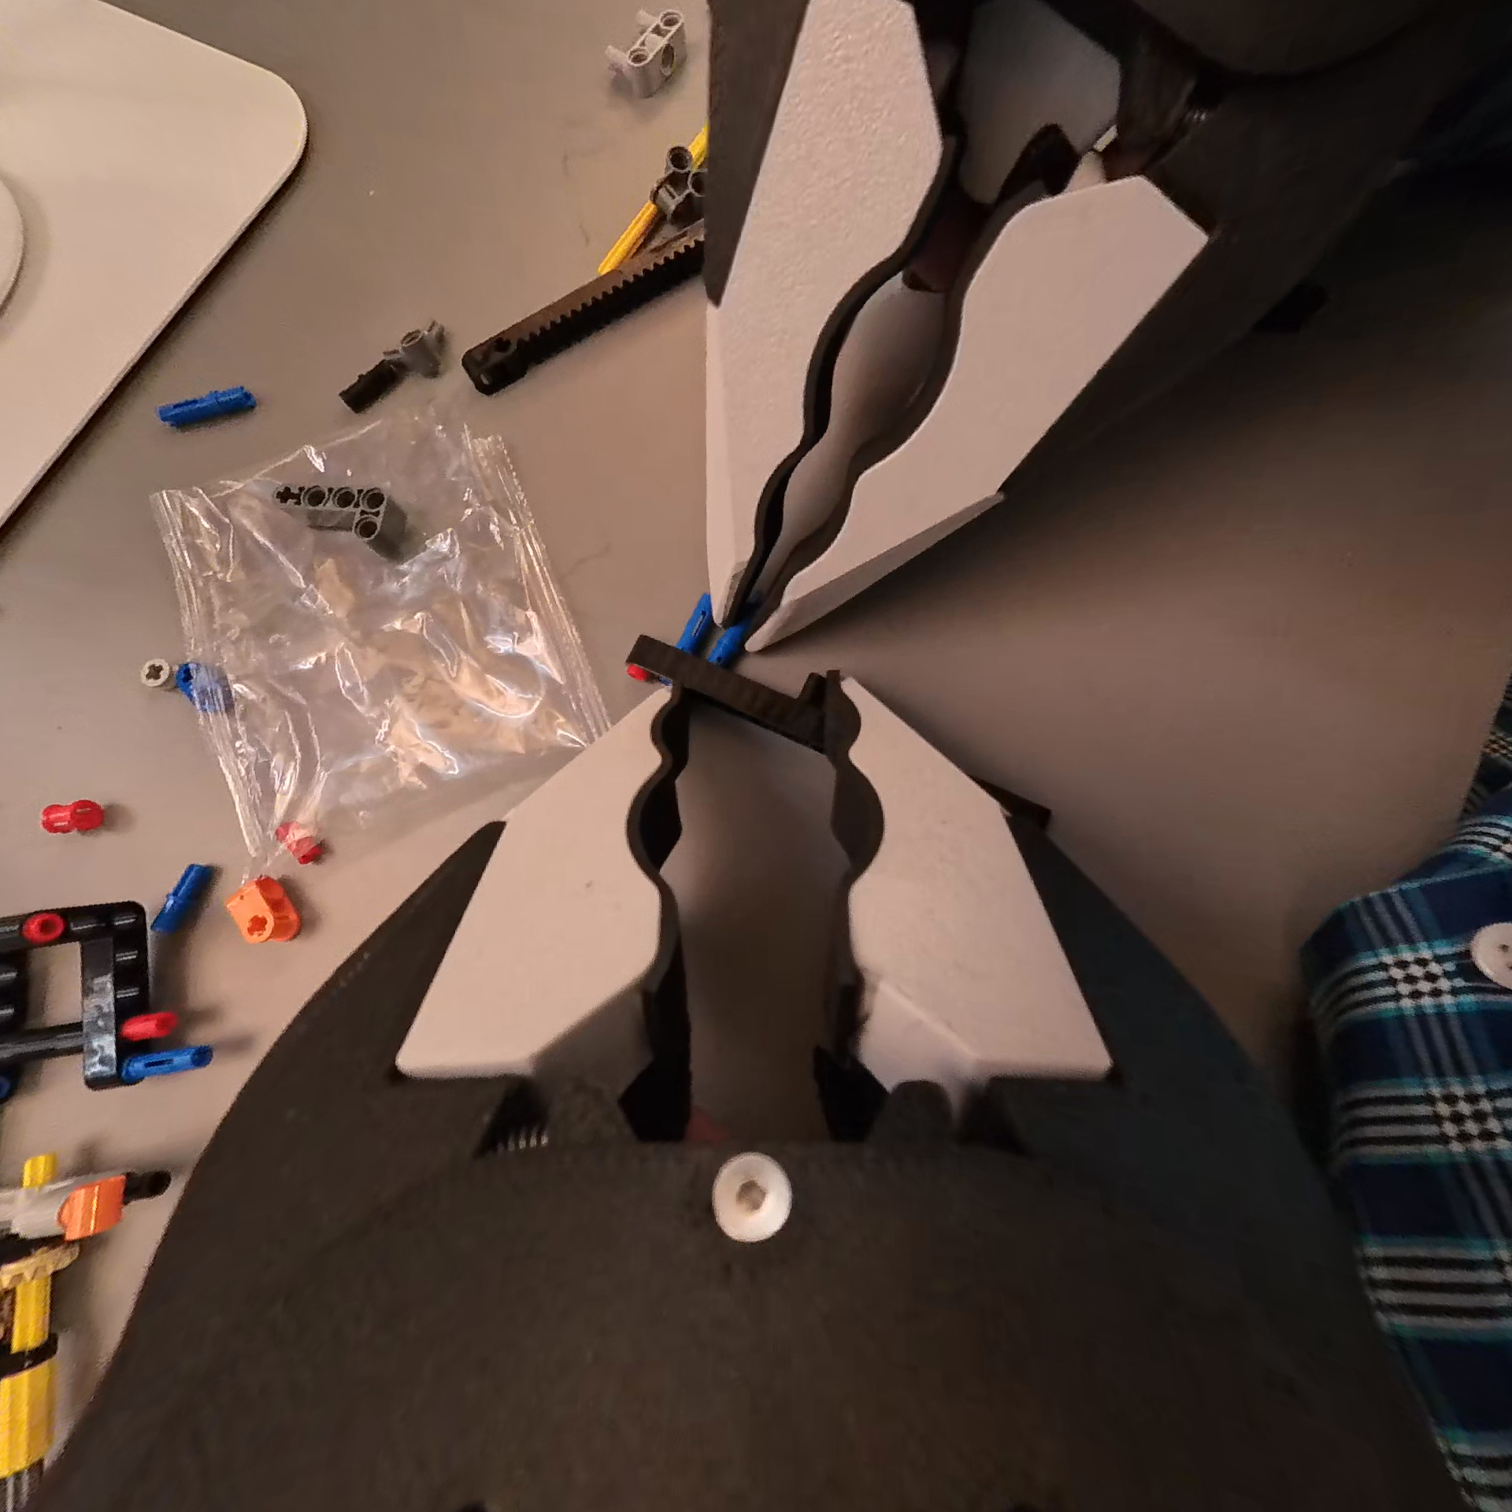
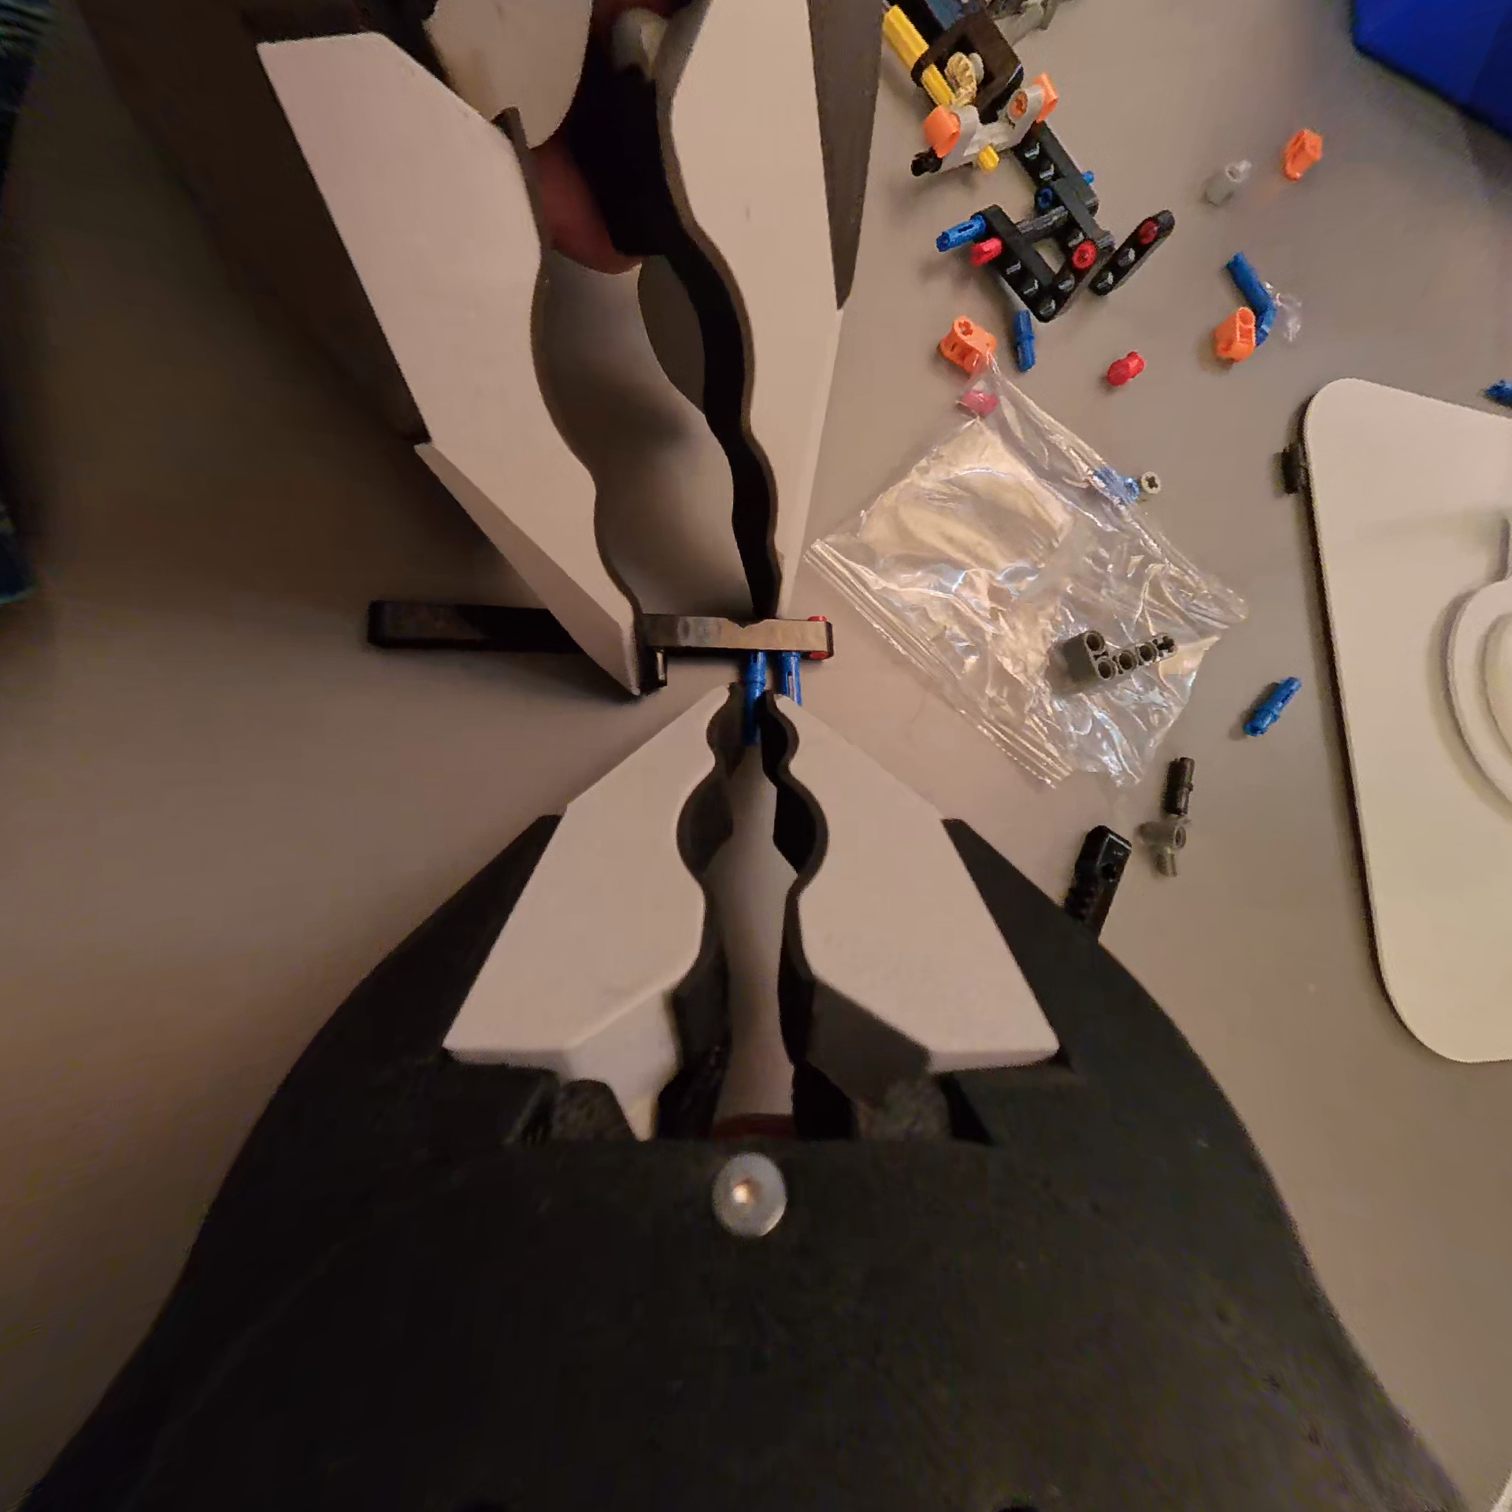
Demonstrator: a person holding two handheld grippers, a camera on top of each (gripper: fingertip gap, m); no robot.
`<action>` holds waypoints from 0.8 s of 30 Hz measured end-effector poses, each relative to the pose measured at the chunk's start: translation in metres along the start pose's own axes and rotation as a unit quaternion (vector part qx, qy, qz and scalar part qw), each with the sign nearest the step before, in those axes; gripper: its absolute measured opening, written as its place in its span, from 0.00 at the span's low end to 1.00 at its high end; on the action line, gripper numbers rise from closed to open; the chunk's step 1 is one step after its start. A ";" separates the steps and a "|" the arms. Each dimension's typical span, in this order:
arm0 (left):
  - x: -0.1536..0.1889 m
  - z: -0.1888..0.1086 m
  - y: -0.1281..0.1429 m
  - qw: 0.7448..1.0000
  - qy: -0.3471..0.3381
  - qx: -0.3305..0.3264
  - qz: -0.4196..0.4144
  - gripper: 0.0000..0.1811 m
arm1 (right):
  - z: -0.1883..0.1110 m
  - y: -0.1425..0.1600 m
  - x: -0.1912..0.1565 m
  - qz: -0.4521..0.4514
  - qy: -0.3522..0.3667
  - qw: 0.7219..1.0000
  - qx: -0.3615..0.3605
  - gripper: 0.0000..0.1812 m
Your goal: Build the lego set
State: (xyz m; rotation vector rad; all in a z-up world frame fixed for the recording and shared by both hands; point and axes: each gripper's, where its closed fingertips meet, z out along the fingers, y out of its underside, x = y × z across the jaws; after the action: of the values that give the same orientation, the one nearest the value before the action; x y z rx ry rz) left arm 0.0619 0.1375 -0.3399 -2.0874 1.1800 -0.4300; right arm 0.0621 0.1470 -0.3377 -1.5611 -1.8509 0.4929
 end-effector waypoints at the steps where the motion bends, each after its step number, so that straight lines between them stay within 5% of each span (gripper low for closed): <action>1: 0.000 0.000 0.000 1.000 0.000 0.000 0.002 0.18 | 0.000 0.000 0.000 -0.002 0.000 1.000 0.000 0.00; 14: -0.001 0.001 0.000 1.000 0.008 0.004 0.015 0.18 | 0.003 -0.003 0.001 -0.063 -0.036 0.997 0.006 0.00; 24: -0.002 0.001 0.000 1.000 0.008 0.004 0.014 0.18 | 0.003 -0.003 0.001 -0.026 -0.041 0.999 0.006 0.00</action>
State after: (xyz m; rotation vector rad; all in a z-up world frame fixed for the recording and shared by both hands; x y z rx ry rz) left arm 0.0616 0.1396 -0.3404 -2.0616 1.2139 -0.4381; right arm 0.0578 0.1476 -0.3371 -1.5019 -1.9414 0.5520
